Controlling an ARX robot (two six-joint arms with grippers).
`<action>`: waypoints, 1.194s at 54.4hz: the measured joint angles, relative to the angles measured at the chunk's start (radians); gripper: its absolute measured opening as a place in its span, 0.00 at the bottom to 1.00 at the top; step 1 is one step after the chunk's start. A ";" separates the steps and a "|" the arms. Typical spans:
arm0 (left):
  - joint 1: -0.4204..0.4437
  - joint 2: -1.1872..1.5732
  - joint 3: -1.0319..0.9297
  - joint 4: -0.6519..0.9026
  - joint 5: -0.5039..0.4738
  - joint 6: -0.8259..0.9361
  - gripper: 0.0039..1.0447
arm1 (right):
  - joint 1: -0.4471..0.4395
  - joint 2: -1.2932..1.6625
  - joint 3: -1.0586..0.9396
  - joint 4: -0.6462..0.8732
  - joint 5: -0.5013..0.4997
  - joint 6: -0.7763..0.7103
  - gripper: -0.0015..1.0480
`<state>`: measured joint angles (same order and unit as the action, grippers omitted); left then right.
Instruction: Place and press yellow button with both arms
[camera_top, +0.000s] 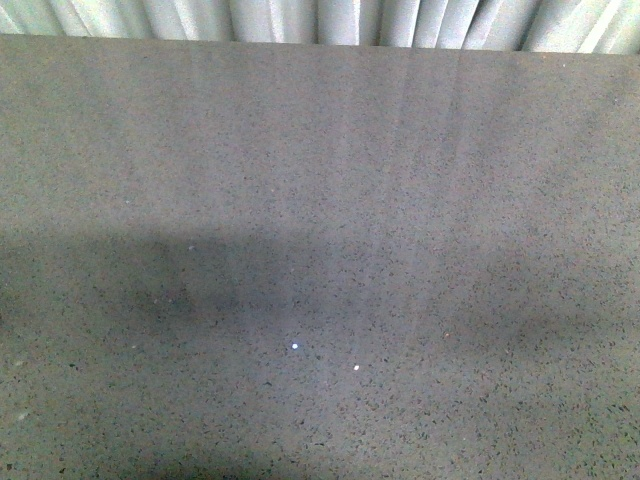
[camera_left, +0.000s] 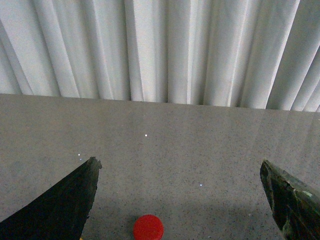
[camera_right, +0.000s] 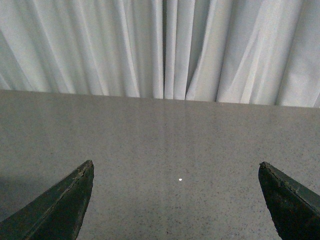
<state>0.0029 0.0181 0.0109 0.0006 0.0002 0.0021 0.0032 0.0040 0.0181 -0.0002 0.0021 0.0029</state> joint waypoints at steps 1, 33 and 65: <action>0.000 0.000 0.000 0.000 0.000 0.000 0.91 | 0.000 0.000 0.000 0.000 0.000 0.000 0.91; 0.000 0.000 0.000 0.000 0.000 0.000 0.91 | 0.000 0.000 0.000 0.000 0.000 0.000 0.91; 0.220 0.808 0.222 0.154 0.158 -0.005 0.91 | 0.000 0.000 0.000 0.000 -0.001 0.000 0.91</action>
<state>0.2230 0.8257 0.2333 0.1551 0.1577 -0.0025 0.0032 0.0040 0.0181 -0.0002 0.0010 0.0029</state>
